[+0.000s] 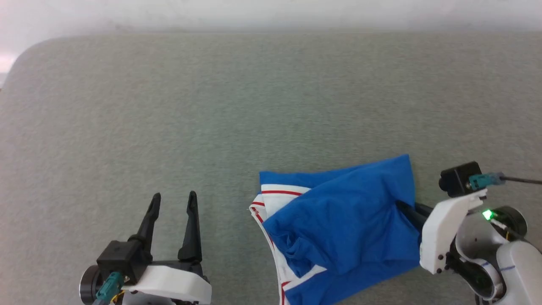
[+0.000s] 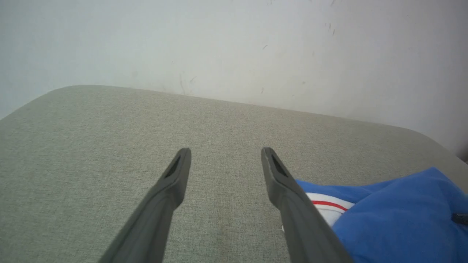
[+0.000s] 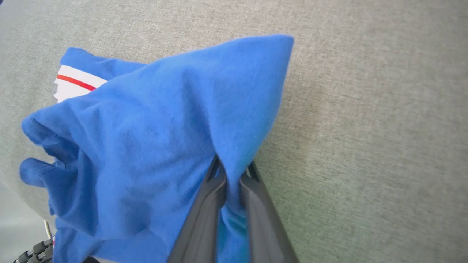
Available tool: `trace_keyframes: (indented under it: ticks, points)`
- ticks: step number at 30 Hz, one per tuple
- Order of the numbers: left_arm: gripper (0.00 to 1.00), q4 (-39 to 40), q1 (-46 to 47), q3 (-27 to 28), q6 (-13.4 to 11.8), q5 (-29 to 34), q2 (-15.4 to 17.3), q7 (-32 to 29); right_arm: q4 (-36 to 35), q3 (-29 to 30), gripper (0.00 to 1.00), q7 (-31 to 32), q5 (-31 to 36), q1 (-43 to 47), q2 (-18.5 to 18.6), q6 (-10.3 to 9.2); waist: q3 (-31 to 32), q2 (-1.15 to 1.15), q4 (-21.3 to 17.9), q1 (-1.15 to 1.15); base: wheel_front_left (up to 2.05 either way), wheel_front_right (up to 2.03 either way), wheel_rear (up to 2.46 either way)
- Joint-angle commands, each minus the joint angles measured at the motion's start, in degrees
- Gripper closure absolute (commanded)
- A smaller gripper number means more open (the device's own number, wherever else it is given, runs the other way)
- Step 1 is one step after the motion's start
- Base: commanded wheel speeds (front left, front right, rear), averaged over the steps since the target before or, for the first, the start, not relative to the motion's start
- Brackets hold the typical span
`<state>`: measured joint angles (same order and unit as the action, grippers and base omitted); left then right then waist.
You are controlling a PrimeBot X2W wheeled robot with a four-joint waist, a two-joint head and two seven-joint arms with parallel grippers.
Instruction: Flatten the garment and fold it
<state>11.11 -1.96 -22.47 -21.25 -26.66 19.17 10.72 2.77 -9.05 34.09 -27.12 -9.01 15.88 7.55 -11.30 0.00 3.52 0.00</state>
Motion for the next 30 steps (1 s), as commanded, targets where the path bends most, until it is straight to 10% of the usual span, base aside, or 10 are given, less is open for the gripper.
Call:
trace_keyframes:
  ticks: [1, 19, 30]
  points:
    - [0.00, 0.5, 0.9, -0.1, -0.2, 0.6, 0.4, -0.3, 0.4, -0.8, 1.00, -0.3, 0.3, -1.8, 0.9, -0.06, 1.2, 0.00, -3.6, 0.00, 0.00, 0.00, 0.00]
    - [0.00, 0.5, 1.8, -0.1, -0.2, 0.2, 1.5, -1.5, 6.8, -12.2, 1.00, -3.7, 0.0, -15.9, 9.7, -0.06, 2.2, 0.00, -21.1, 0.00, 0.00, 0.00, 0.00]
    - [0.00, 2.2, 5.5, -0.3, -0.8, 2.7, 3.5, -3.7, 13.7, -11.9, 1.00, -10.6, 1.0, -24.4, 15.5, -0.06, -4.2, 0.00, -22.6, 0.00, 0.00, 0.00, 0.00]
